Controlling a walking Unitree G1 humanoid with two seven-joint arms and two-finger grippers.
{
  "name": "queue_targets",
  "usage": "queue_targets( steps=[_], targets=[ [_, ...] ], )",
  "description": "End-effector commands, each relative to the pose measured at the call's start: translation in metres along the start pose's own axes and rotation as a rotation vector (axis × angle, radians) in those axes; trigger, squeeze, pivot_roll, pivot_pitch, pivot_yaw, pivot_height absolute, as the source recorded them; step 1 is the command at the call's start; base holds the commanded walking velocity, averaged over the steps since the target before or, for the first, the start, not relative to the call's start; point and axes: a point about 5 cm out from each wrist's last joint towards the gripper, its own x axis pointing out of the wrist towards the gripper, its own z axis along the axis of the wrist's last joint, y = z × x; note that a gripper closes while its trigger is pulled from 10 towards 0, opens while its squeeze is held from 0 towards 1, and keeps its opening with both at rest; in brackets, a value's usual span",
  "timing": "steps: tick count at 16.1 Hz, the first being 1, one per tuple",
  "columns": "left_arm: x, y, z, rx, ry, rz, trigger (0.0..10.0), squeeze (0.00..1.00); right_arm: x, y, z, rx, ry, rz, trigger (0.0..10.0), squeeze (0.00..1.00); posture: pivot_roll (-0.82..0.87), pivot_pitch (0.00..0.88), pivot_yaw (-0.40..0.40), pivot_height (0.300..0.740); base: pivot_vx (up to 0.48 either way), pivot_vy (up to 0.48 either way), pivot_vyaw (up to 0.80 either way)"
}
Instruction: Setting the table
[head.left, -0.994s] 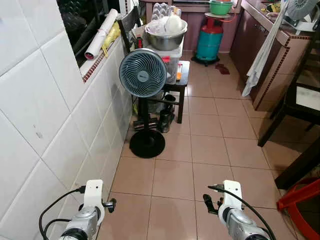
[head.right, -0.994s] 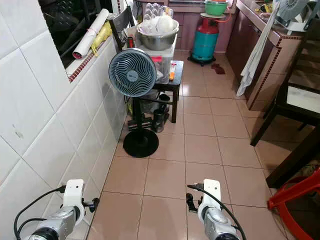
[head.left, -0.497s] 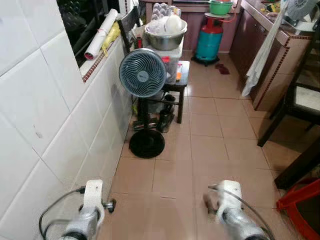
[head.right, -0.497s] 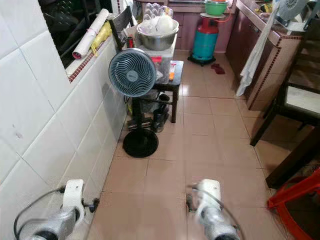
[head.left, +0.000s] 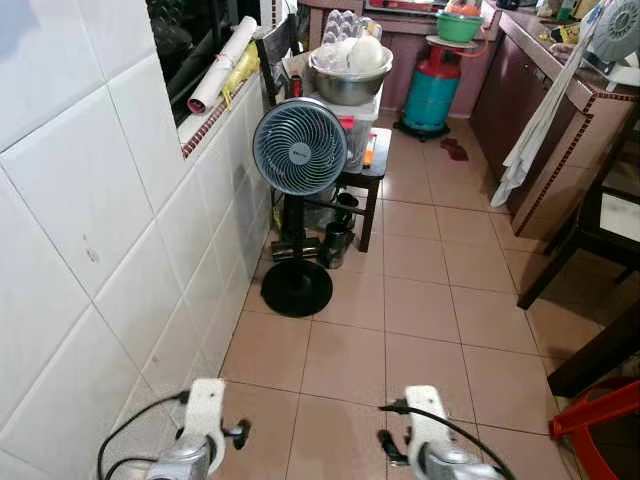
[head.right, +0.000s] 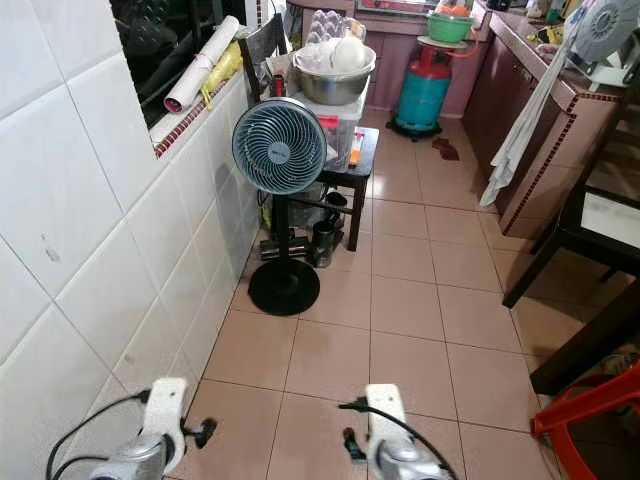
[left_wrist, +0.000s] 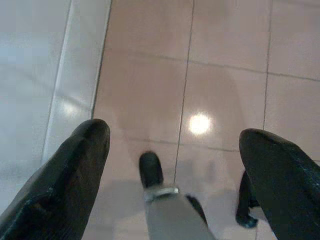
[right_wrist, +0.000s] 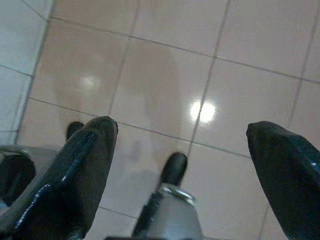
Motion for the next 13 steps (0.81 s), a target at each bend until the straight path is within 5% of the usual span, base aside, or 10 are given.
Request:
queue_targets(
  steps=[1, 5, 7, 10, 11, 13],
  targets=[
    [0.000, 0.004, 0.011, 0.042, -0.050, 0.001, 10.0, 0.00, 0.000, -0.005, 0.013, -0.006, -0.065, -0.007, 10.0, 0.00, 0.09, 0.000, -0.034, 0.740, 0.000, 0.000, 0.00],
    [-0.001, 0.010, 0.057, 0.036, -0.262, -0.045, 10.0, 0.00, -0.005, -0.012, 0.056, 0.082, -0.307, 0.004, 10.0, 0.00, 0.08, 0.000, -0.015, 0.740, 0.000, 0.000, 0.00],
    [-0.011, 0.020, 0.094, 0.076, -0.456, -0.100, 10.0, 0.00, -0.014, -0.019, 0.089, 0.131, -0.484, 0.030, 10.0, 0.00, 0.06, 0.000, -0.002, 0.740, 0.000, 0.000, 0.00],
    [-0.033, 0.041, 0.103, 0.179, -0.644, -0.031, 10.0, 0.00, -0.031, -0.031, 0.103, 0.098, -0.627, 0.030, 10.0, 0.00, 0.06, 0.000, -0.001, 0.740, 0.000, 0.000, 0.00],
    [-0.041, 0.053, 0.097, 0.153, -0.639, -0.017, 10.0, 0.00, -0.047, -0.032, 0.106, 0.075, -0.699, 0.037, 10.0, 0.00, 0.04, 0.000, 0.008, 0.740, 0.000, 0.000, 0.00],
    [-0.050, 0.049, 0.090, 0.154, -0.616, -0.074, 10.0, 0.00, -0.065, -0.029, 0.102, 0.090, -0.714, 0.097, 10.0, 0.00, 0.04, 0.000, 0.010, 0.740, 0.000, 0.000, 0.00]
  ],
)
